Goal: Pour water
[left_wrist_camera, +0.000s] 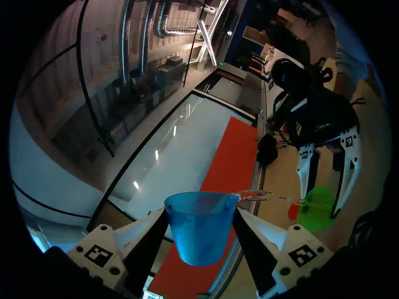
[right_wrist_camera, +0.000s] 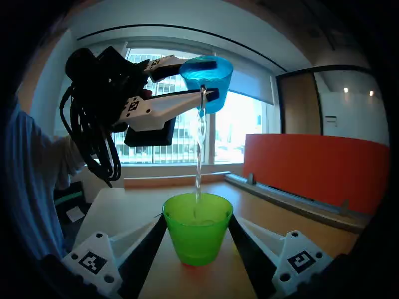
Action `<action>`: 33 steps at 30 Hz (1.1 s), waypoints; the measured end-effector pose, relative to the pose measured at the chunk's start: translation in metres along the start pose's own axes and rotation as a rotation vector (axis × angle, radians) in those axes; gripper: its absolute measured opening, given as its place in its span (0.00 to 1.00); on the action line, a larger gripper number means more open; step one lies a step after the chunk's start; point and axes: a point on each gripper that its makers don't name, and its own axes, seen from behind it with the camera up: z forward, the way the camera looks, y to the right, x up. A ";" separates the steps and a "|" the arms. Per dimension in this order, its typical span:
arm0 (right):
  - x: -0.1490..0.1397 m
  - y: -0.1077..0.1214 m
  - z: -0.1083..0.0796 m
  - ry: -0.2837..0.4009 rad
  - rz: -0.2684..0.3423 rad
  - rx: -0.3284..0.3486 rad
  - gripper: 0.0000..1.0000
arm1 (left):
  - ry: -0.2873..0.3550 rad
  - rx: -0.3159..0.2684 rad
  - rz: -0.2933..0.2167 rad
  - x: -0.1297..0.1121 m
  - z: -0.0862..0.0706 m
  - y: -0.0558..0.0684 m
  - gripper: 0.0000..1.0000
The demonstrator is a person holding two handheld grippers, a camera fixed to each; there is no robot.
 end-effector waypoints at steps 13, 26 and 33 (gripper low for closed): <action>0.003 0.003 -0.003 0.009 -0.003 -0.004 0.90 | 0.006 0.012 0.057 0.005 -0.002 -0.003 0.86; 0.005 0.004 -0.004 0.012 -0.008 -0.009 0.89 | 0.013 0.012 0.124 0.008 -0.001 -0.003 0.86; 0.006 0.005 -0.003 0.014 -0.009 -0.013 0.89 | 0.020 0.014 0.153 0.011 0.000 -0.005 0.86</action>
